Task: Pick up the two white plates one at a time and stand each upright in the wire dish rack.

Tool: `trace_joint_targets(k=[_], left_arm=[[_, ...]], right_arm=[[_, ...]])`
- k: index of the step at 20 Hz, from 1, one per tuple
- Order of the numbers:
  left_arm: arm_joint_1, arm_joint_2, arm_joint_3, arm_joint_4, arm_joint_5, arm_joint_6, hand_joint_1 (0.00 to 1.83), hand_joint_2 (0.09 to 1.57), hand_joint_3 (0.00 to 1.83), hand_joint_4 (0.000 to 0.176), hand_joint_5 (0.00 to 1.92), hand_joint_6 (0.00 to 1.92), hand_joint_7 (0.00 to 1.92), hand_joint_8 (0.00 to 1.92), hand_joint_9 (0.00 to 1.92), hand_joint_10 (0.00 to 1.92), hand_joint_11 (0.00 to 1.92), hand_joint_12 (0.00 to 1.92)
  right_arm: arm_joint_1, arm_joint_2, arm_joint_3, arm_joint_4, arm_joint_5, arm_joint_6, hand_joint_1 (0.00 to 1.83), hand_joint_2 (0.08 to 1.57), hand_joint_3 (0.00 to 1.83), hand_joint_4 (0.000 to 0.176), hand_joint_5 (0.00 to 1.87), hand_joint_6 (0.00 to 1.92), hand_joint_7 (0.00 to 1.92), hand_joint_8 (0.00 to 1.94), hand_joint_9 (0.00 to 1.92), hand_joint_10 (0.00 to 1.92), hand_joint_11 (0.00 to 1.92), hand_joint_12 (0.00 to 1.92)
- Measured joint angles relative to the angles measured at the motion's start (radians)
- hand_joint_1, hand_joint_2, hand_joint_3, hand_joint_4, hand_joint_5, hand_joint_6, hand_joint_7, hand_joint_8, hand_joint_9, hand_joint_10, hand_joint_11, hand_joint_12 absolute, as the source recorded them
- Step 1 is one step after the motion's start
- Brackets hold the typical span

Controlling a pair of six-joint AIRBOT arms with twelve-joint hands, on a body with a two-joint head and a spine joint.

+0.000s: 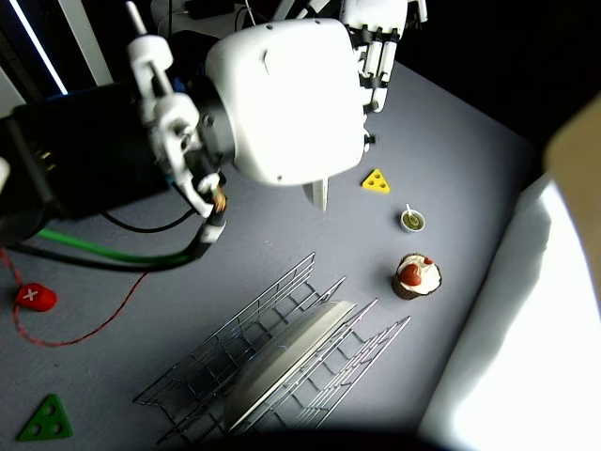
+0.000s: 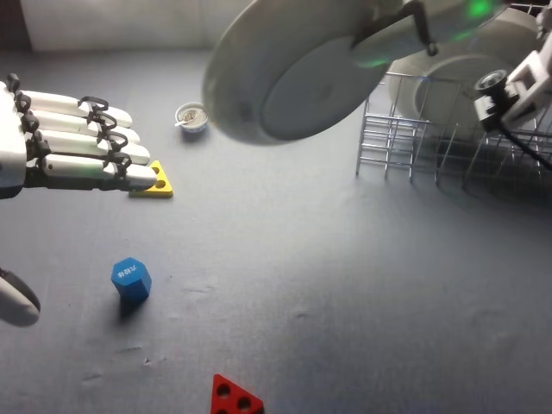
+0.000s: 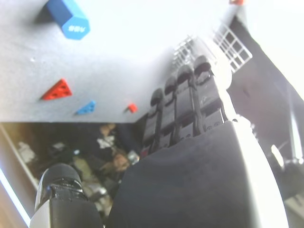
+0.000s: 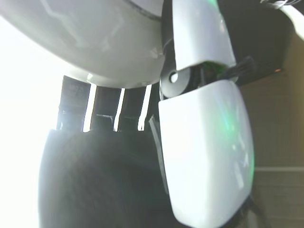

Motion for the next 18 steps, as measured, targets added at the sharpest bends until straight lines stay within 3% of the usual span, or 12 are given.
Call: trace_joint_targets(k=[6,8,10,13,14,15,16,18], left_arm=[[-0.005,0.017,-0.010,0.066,-0.002,-0.001,0.03,0.89,0.00,0.000,0.09,0.01,0.11,0.01,0.10,0.00,0.05,0.00],[-0.014,0.023,-0.014,0.074,0.004,-0.001,0.05,0.89,0.00,0.000,0.07,0.00,0.08,0.00,0.06,0.00,0.03,0.00],[-0.019,0.032,-0.023,0.071,0.003,-0.001,0.06,0.88,0.00,0.000,0.09,0.01,0.09,0.01,0.06,0.01,0.04,0.01],[-0.038,0.032,-0.029,0.080,0.010,-0.001,0.05,0.89,0.00,0.000,0.09,0.00,0.10,0.01,0.09,0.01,0.06,0.02],[-0.052,0.032,-0.036,0.090,0.010,-0.001,0.07,0.88,0.00,0.000,0.10,0.01,0.12,0.01,0.10,0.01,0.06,0.02],[-0.056,0.032,-0.044,0.096,0.010,0.000,0.07,0.89,0.00,0.000,0.09,0.00,0.10,0.00,0.08,0.00,0.05,0.01],[-0.056,0.032,-0.048,0.100,0.009,-0.001,0.06,0.89,0.00,0.000,0.08,0.00,0.08,0.00,0.07,0.00,0.04,0.01],[-0.058,0.032,-0.058,0.125,0.009,-0.002,0.04,0.89,0.00,0.000,0.08,0.00,0.08,0.00,0.06,0.00,0.03,0.00]], right_arm=[[0.019,0.026,0.035,-0.005,-0.040,0.085,1.50,1.04,0.00,0.000,0.95,0.99,1.16,0.43,1.17,0.60,1.06,1.25],[0.037,0.040,0.040,-0.006,-0.046,0.113,1.50,1.05,0.00,0.000,0.93,1.02,1.05,0.61,1.16,0.63,1.05,1.27],[0.044,0.057,0.047,0.001,-0.056,0.126,1.50,1.05,0.00,0.000,0.94,1.03,1.06,0.59,1.15,0.65,1.01,1.30],[0.044,0.079,0.047,-0.050,-0.082,0.164,1.50,1.02,0.00,0.000,1.02,0.84,1.26,0.27,1.25,0.50,1.02,1.31],[0.042,0.086,0.047,-0.071,-0.096,0.174,1.42,1.02,0.00,0.000,1.01,0.88,1.31,0.29,1.23,0.64,1.09,0.80],[0.040,0.089,0.047,-0.074,-0.102,0.180,1.48,1.02,0.00,0.000,1.01,0.89,1.31,0.20,1.18,0.60,1.02,1.21],[0.037,0.092,0.048,-0.076,-0.104,0.186,1.49,1.04,0.00,0.000,1.02,0.91,1.23,0.30,1.12,0.68,0.99,1.30],[0.037,0.096,0.049,-0.090,-0.105,0.200,1.50,1.03,0.00,0.000,1.03,0.85,1.25,0.27,1.19,0.59,0.99,1.32]])
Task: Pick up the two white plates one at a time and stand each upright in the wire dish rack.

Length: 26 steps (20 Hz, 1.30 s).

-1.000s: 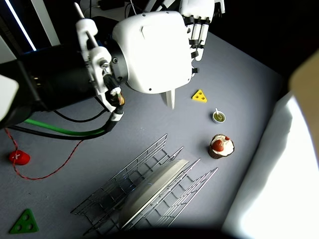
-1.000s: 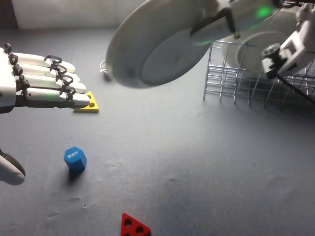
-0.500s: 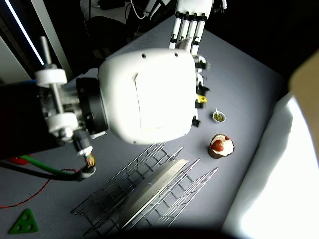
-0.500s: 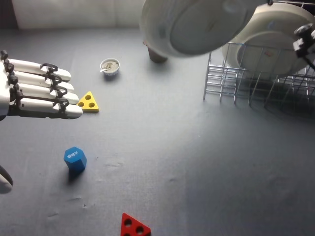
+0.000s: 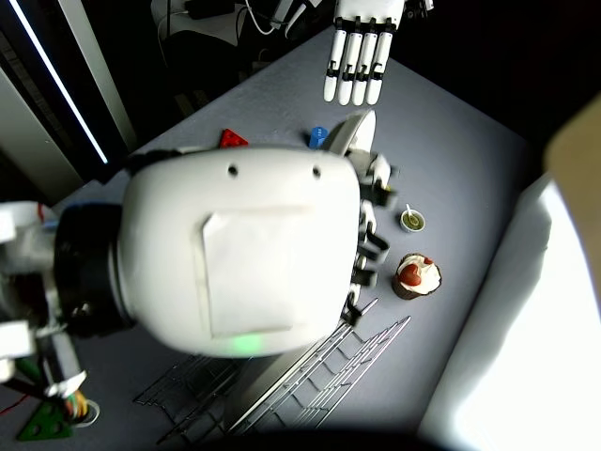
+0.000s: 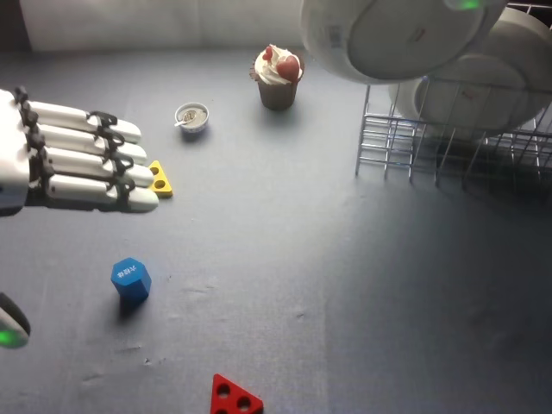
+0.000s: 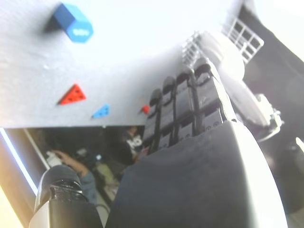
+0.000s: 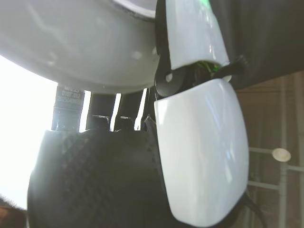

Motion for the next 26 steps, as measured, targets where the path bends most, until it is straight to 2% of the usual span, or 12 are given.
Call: trace_joint_targets(k=[2,7,8,9,11,14,16,18,19,21,24,26], left_arm=[[-0.002,0.003,-0.012,0.009,0.015,0.000,0.08,0.88,0.00,0.000,0.08,0.00,0.08,0.00,0.06,0.00,0.04,0.01],[-0.020,0.009,-0.056,0.054,0.083,0.000,0.08,0.88,0.00,0.000,0.10,0.01,0.11,0.01,0.09,0.01,0.07,0.01],[-0.021,0.009,-0.063,0.053,0.098,0.000,0.08,0.88,0.00,0.000,0.11,0.01,0.11,0.01,0.09,0.01,0.07,0.02],[-0.021,0.009,-0.063,0.057,0.101,-0.001,0.07,0.88,0.00,0.000,0.11,0.01,0.12,0.01,0.10,0.01,0.08,0.02],[-0.021,0.011,-0.076,0.099,0.135,-0.001,0.06,0.88,0.00,0.000,0.10,0.00,0.11,0.00,0.09,0.01,0.07,0.01],[-0.021,0.015,-0.088,0.132,0.165,0.000,0.09,0.89,0.00,0.000,0.10,0.00,0.10,0.00,0.08,0.00,0.06,0.01],[-0.020,0.017,-0.103,0.118,0.192,0.000,0.10,0.88,0.00,0.000,0.13,0.01,0.14,0.01,0.11,0.02,0.08,0.02],[-0.019,0.026,-0.145,0.076,0.214,0.000,0.06,0.88,0.00,0.000,0.12,0.00,0.14,0.01,0.12,0.01,0.08,0.01],[-0.019,0.032,-0.167,0.074,0.222,-0.001,0.08,0.87,0.00,0.000,0.12,0.00,0.13,0.00,0.10,0.00,0.09,0.02],[-0.019,0.034,-0.182,0.076,0.227,-0.001,0.07,0.87,0.00,0.000,0.12,0.00,0.13,0.00,0.11,0.01,0.09,0.02],[-0.019,0.049,-0.180,0.076,0.239,-0.001,0.06,0.88,0.00,0.000,0.12,0.00,0.14,0.01,0.11,0.01,0.08,0.01],[-0.022,0.058,-0.176,0.132,0.256,-0.001,0.06,0.88,0.00,0.000,0.13,0.00,0.15,0.01,0.13,0.01,0.10,0.02]], right_arm=[[0.000,0.003,0.000,-0.009,-0.002,0.018,1.50,1.01,0.00,0.000,1.04,0.82,1.35,0.12,1.22,0.51,1.04,1.27],[0.000,0.014,-0.008,-0.046,-0.010,0.042,1.50,1.01,0.00,0.000,1.01,0.84,1.35,0.08,1.26,0.46,1.05,1.26],[0.000,0.018,-0.010,-0.047,-0.012,0.046,1.50,1.01,0.00,0.000,1.01,0.84,1.30,0.16,1.29,0.41,1.05,1.25],[0.000,0.020,-0.012,-0.048,-0.013,0.046,1.50,1.02,0.00,0.000,0.98,0.92,1.21,0.32,1.25,0.48,1.05,1.24],[0.000,0.030,-0.018,-0.051,-0.027,0.045,1.50,1.03,0.00,0.000,0.99,0.92,1.17,0.40,1.27,0.46,1.04,1.25],[0.000,0.050,-0.048,-0.051,-0.054,0.045,1.49,1.06,0.00,0.000,0.95,1.03,1.04,0.56,1.12,0.70,1.03,1.31],[0.000,0.054,-0.063,-0.051,-0.057,0.050,1.50,1.03,0.00,0.000,0.98,0.95,1.18,0.42,1.16,0.60,1.07,1.22],[0.000,0.054,-0.073,-0.048,-0.063,0.063,1.50,1.03,0.00,0.000,0.97,0.96,1.14,0.47,1.15,0.62,1.07,1.23],[0.000,0.054,-0.077,-0.048,-0.067,0.065,1.50,1.03,0.00,0.000,0.99,0.95,1.24,0.31,1.11,0.68,1.06,1.23],[0.000,0.054,-0.078,-0.048,-0.074,0.074,1.50,1.04,0.00,0.000,0.96,0.97,1.18,0.43,1.11,0.68,1.05,1.24],[0.000,0.056,-0.082,-0.048,-0.093,0.078,1.50,1.03,0.00,0.000,0.95,0.96,1.18,0.45,1.15,0.63,1.05,1.25],[0.000,0.058,-0.082,-0.048,-0.109,0.080,1.50,1.03,0.00,0.000,0.98,0.92,1.19,0.41,1.18,0.58,1.07,1.22]])
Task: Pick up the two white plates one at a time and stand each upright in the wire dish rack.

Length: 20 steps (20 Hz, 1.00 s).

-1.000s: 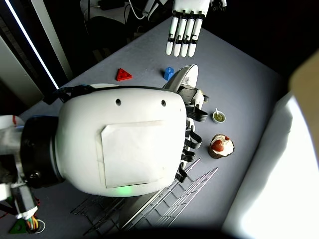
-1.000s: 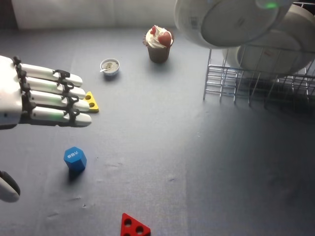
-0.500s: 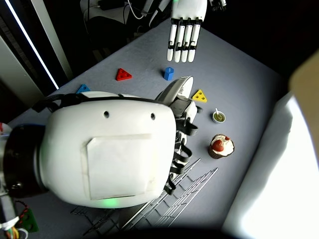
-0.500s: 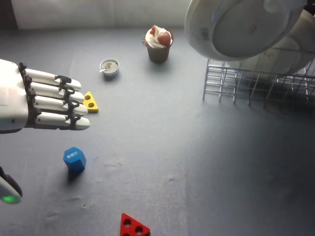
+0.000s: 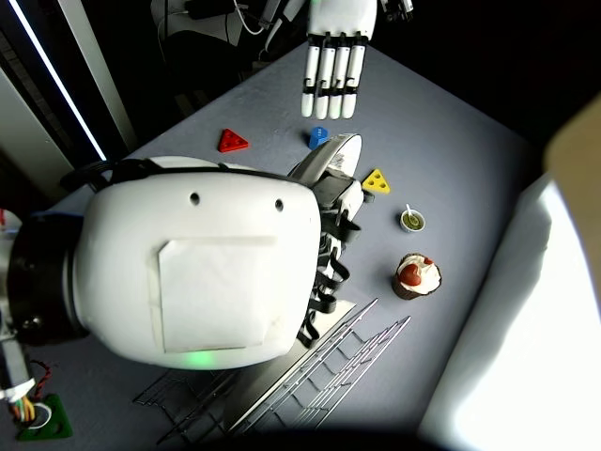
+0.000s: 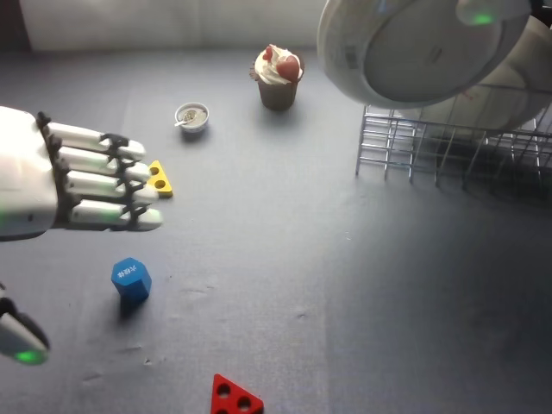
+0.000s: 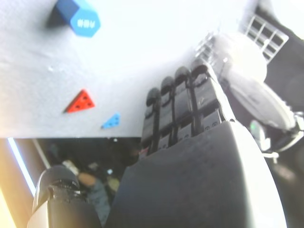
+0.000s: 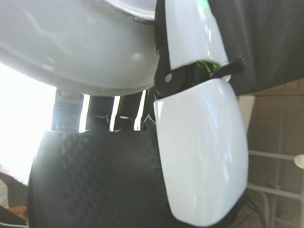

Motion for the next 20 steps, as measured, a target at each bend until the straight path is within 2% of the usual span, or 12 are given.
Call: trace_joint_targets(k=[5,6,7,8,9,10,11,12,14,15,18,20], left_arm=[[-0.032,0.010,0.005,0.090,-0.031,-0.001,0.07,0.88,0.00,0.000,0.17,0.01,0.20,0.01,0.18,0.01,0.14,0.03],[-0.033,0.010,0.004,0.105,-0.045,0.000,0.07,0.88,0.00,0.000,0.18,0.00,0.21,0.01,0.19,0.01,0.15,0.03],[-0.033,0.010,0.004,0.100,-0.050,0.000,0.05,0.88,0.00,0.000,0.16,0.00,0.21,0.00,0.19,0.01,0.15,0.03],[-0.033,0.013,0.004,0.091,-0.050,-0.001,0.06,0.88,0.00,0.000,0.15,0.00,0.20,0.00,0.18,0.00,0.14,0.02],[-0.030,0.018,0.004,0.080,-0.044,0.000,0.05,0.89,0.00,0.000,0.12,0.00,0.16,0.00,0.15,0.00,0.11,0.01],[-0.013,0.029,-0.003,0.042,-0.027,0.000,0.04,0.88,0.00,0.000,0.15,0.01,0.18,0.01,0.16,0.00,0.11,0.01],[0.008,0.037,-0.003,0.004,-0.019,0.000,0.04,0.88,0.00,0.000,0.15,0.01,0.18,0.01,0.16,0.00,0.11,0.01],[0.034,0.047,-0.005,-0.050,-0.015,0.000,0.04,0.88,0.00,0.000,0.16,0.01,0.18,0.01,0.17,0.01,0.12,0.01],[0.061,0.066,-0.008,-0.121,-0.007,0.000,0.05,0.88,0.00,0.000,0.14,0.00,0.18,0.00,0.16,0.00,0.14,0.02],[0.061,0.068,-0.008,-0.126,-0.004,0.000,0.06,0.88,0.00,0.000,0.13,0.00,0.17,0.00,0.16,0.00,0.15,0.02],[0.061,0.069,-0.018,-0.099,0.002,0.000,0.06,0.88,0.00,0.000,0.11,0.00,0.15,0.01,0.15,0.01,0.14,0.02],[0.063,0.069,-0.024,-0.098,0.004,0.000,0.06,0.88,0.00,0.000,0.12,0.01,0.15,0.01,0.14,0.00,0.12,0.01]], right_arm=[[0.001,0.001,0.000,-0.003,-0.034,0.005,1.50,1.05,0.00,0.000,0.96,1.03,1.08,0.58,1.12,0.66,1.01,1.30],[0.000,0.004,0.000,-0.009,-0.041,0.005,1.50,1.04,0.00,0.000,0.96,1.00,1.12,0.49,1.17,0.60,1.00,1.32],[0.000,0.008,0.000,-0.016,-0.051,0.005,1.50,1.03,0.00,0.000,1.02,0.86,1.16,0.42,1.23,0.54,1.03,1.28],[-0.003,0.011,0.000,-0.016,-0.058,0.005,1.42,1.02,0.00,0.000,1.03,0.89,1.20,0.42,1.24,0.64,1.12,0.80],[-0.008,0.012,0.003,-0.013,-0.055,0.006,1.40,1.03,0.00,0.000,1.04,0.91,1.23,0.39,1.19,0.73,1.21,0.52],[-0.014,0.013,0.005,-0.016,-0.058,0.005,1.48,1.02,0.00,0.000,1.04,0.84,1.27,0.25,1.19,0.61,1.10,1.07],[-0.014,0.013,0.007,-0.019,-0.060,0.006,1.48,1.02,0.00,0.000,1.04,0.84,1.27,0.25,1.19,0.61,1.10,1.07],[-0.018,0.014,0.008,-0.026,-0.061,0.005,1.50,1.02,0.00,0.000,1.04,0.86,1.25,0.27,1.15,0.64,1.05,1.20],[-0.026,0.023,0.010,-0.027,-0.062,0.006,1.50,1.03,0.00,0.000,1.03,0.90,1.19,0.36,1.16,0.62,0.99,1.30],[-0.030,0.023,0.009,-0.026,-0.061,0.007,1.50,1.03,0.00,0.000,1.03,0.87,1.24,0.29,1.22,0.54,0.98,1.33],[-0.040,0.031,0.009,-0.043,-0.055,0.009,1.50,1.02,0.00,0.000,0.98,0.89,1.22,0.35,1.30,0.40,1.02,1.29],[-0.049,0.040,0.009,-0.048,-0.053,0.010,1.50,1.02,0.00,0.000,0.98,0.86,1.23,0.35,1.30,0.40,1.01,1.31]])
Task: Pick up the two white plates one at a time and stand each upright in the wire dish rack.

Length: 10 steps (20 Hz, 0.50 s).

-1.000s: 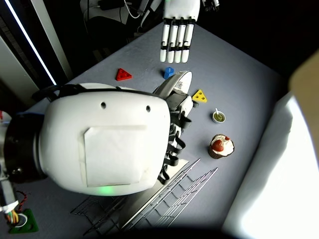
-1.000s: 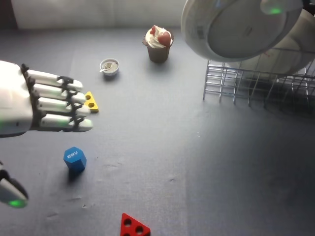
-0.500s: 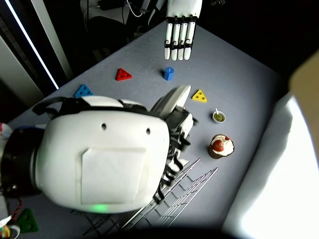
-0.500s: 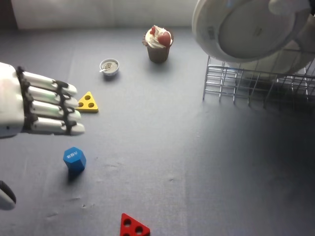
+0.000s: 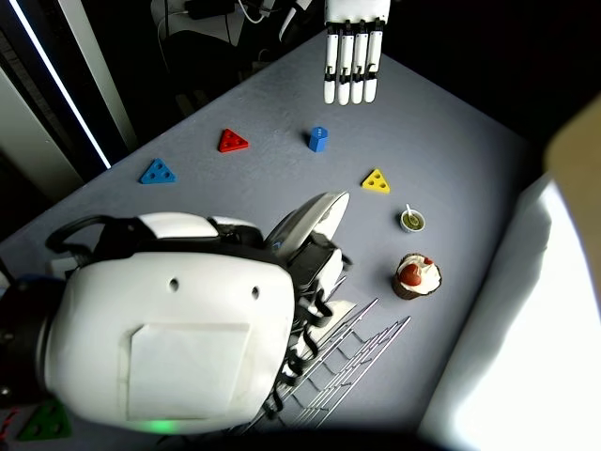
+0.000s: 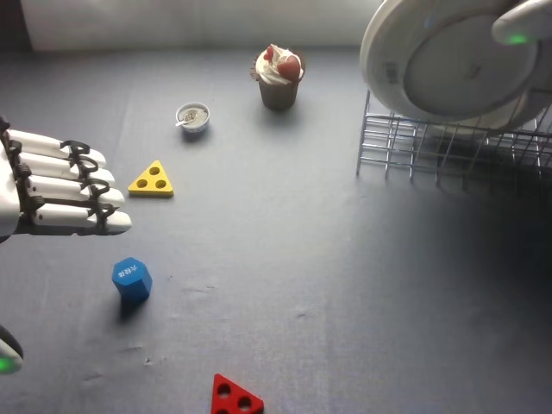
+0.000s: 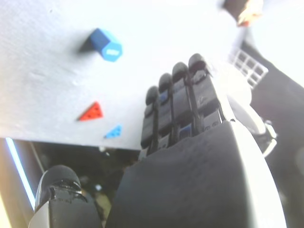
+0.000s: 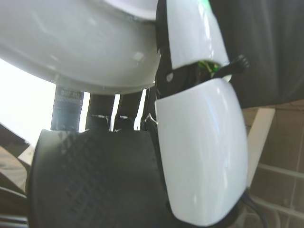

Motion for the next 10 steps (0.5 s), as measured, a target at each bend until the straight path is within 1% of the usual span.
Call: trace_joint_targets(k=[1,2,3,5,8,10], left_arm=[[0.000,0.000,-0.005,0.003,0.005,0.000,0.06,0.88,0.00,0.000,0.15,0.01,0.18,0.01,0.17,0.01,0.14,0.01],[0.000,0.000,-0.010,0.006,0.008,0.000,0.04,0.88,0.00,0.000,0.16,0.01,0.20,0.02,0.18,0.02,0.16,0.02],[0.000,0.000,-0.010,0.007,0.006,0.000,0.07,0.88,0.00,0.000,0.17,0.01,0.20,0.02,0.19,0.01,0.16,0.02],[0.000,0.000,-0.010,0.008,0.013,0.000,0.04,0.88,0.00,0.000,0.15,0.00,0.16,0.00,0.14,0.00,0.14,0.01],[0.000,0.000,-0.010,0.011,0.014,0.000,0.04,0.88,0.00,0.000,0.13,0.00,0.15,0.00,0.13,0.00,0.13,0.01],[0.000,0.000,-0.010,0.020,0.011,0.000,0.07,0.88,0.00,0.000,0.13,0.00,0.15,0.00,0.13,0.00,0.12,0.00]], right_arm=[[-0.004,0.004,0.000,-0.005,0.005,0.002,1.50,1.02,0.00,0.000,0.98,0.85,1.21,0.40,1.29,0.41,1.00,1.32],[-0.016,0.008,0.000,-0.006,0.008,0.006,1.50,1.02,0.00,0.000,1.00,0.83,1.21,0.39,1.31,0.39,1.01,1.30],[-0.022,0.011,0.000,-0.009,0.010,0.007,1.50,1.02,0.00,0.000,0.98,0.84,1.22,0.39,1.32,0.37,1.01,1.31],[-0.040,0.017,0.000,-0.013,0.014,0.010,1.50,1.02,0.00,0.000,1.01,0.83,1.21,0.38,1.32,0.38,1.00,1.33],[-0.053,0.021,0.000,-0.003,0.026,0.013,1.50,1.02,0.00,0.000,1.02,0.85,1.21,0.36,1.30,0.40,1.00,1.31],[-0.065,0.021,0.000,0.005,0.034,0.014,1.50,1.02,0.00,0.000,1.02,0.84,1.21,0.38,1.31,0.38,0.99,1.32]])
